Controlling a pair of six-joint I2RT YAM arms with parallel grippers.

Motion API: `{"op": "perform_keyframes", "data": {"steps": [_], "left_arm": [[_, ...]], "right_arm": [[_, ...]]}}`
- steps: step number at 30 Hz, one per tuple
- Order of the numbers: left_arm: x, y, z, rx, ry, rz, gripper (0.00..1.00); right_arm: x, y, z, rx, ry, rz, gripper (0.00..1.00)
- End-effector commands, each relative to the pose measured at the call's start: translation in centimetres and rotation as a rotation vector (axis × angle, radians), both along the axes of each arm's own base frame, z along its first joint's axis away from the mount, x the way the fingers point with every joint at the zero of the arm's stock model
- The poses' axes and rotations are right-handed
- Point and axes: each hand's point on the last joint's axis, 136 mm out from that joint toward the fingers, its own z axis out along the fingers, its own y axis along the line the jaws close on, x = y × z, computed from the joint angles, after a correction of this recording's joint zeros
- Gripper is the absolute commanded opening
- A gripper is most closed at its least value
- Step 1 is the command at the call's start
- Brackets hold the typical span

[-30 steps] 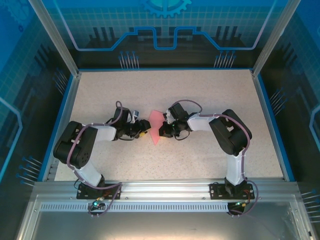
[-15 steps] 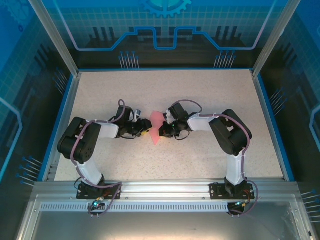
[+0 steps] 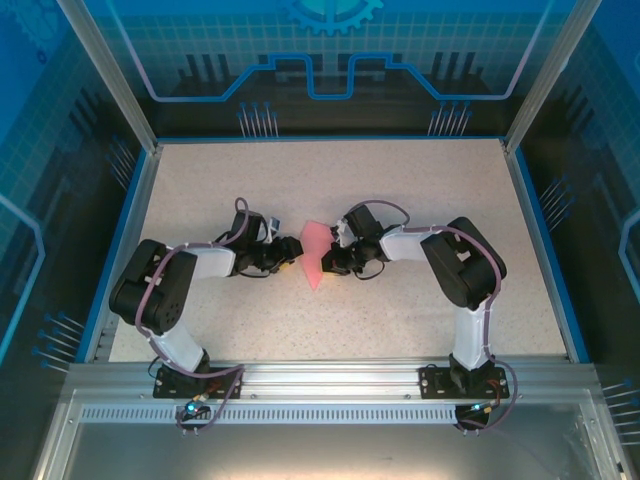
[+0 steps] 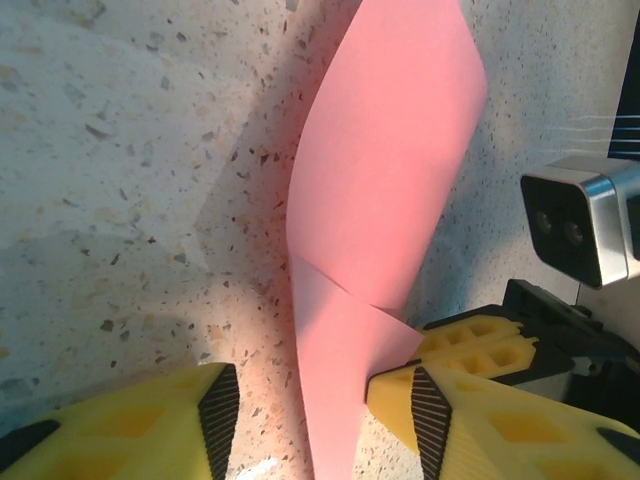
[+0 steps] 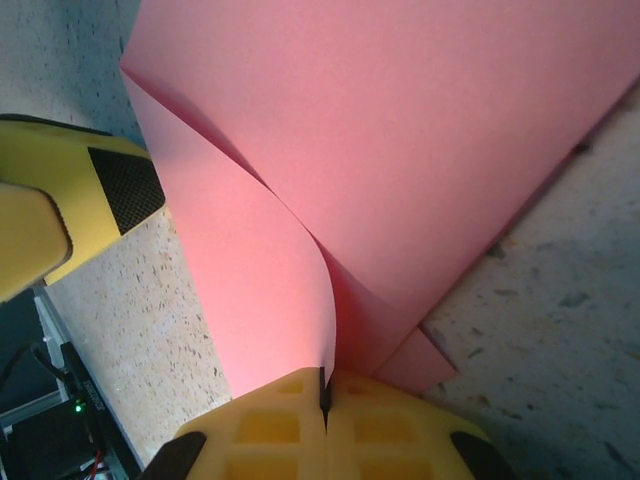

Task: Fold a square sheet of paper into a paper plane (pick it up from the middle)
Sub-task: Fold the wing for the fifth time at the center of the table.

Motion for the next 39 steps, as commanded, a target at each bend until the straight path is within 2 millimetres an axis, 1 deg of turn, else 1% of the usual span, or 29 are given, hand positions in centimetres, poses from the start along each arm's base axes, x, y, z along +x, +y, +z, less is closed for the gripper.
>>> {"op": "perform_keyframes", "data": {"steps": [1,6,11,15,17,19,20,22,26,28,31,34,35,36,39], "left_arm": [[0.9,-0.8,0.4,-0.022,-0.017,-0.02,0.49],[1.3,-1.2,0.3,-0.036,-0.018,-0.039,0.39],[1.5,-1.6,-0.1,-0.048,-0.011,-0.052,0.34],[1.5,-1.7,0.0,-0.06,-0.015,-0.057,0.31],[1.5,-1.7,0.0,-0.06,-0.018,-0.059,0.25],[1.5,-1.7,0.0,-0.058,-0.018,-0.055,0.15],[1.5,-1.6,0.1,-0.055,-0.017,-0.048,0.11],[1.3,-1.4,0.2,-0.034,-0.014,-0.031,0.09],[0.7,-0.7,0.9,0.069,-0.014,0.006,0.06],[0.3,-0.7,1.6,0.116,-0.025,0.017,0.06],[-0.2,-0.9,2.5,0.203,-0.044,0.032,0.06],[-0.5,-1.1,3.1,0.261,-0.047,0.049,0.06],[-0.6,-1.1,3.2,0.28,-0.048,0.054,0.06],[-0.7,-1.2,3.3,0.297,-0.048,0.057,0.06],[-1.0,-1.7,3.4,0.335,-0.042,0.059,0.06]], "right_arm": [[-0.5,-0.1,0.6,0.035,-0.001,0.028,0.03],[-0.6,-0.1,0.5,0.049,0.006,0.033,0.03],[-0.5,-0.2,0.5,0.059,0.009,0.033,0.03],[-0.5,-0.3,0.4,0.063,0.01,0.032,0.03],[-0.4,-0.3,0.5,0.064,0.009,0.03,0.03],[-0.3,-0.4,0.5,0.062,0.005,0.03,0.04],[-0.3,-0.5,0.5,0.05,0.0,0.027,0.06],[0.0,-1.1,0.6,0.01,-0.026,0.01,0.13],[0.8,-2.6,2.7,-0.058,-0.156,-0.036,0.32],[1.1,-3.4,3.6,-0.119,-0.231,-0.051,0.36],[1.2,-4.4,4.6,-0.211,-0.348,-0.064,0.4],[0.7,-4.5,5.5,-0.287,-0.474,-0.05,0.42],[0.6,-4.4,5.9,-0.307,-0.53,-0.04,0.42],[0.1,-4.3,5.9,-0.332,-0.575,-0.031,0.43],[-1.0,-3.2,6.7,-0.347,-0.71,0.001,0.44]]}}
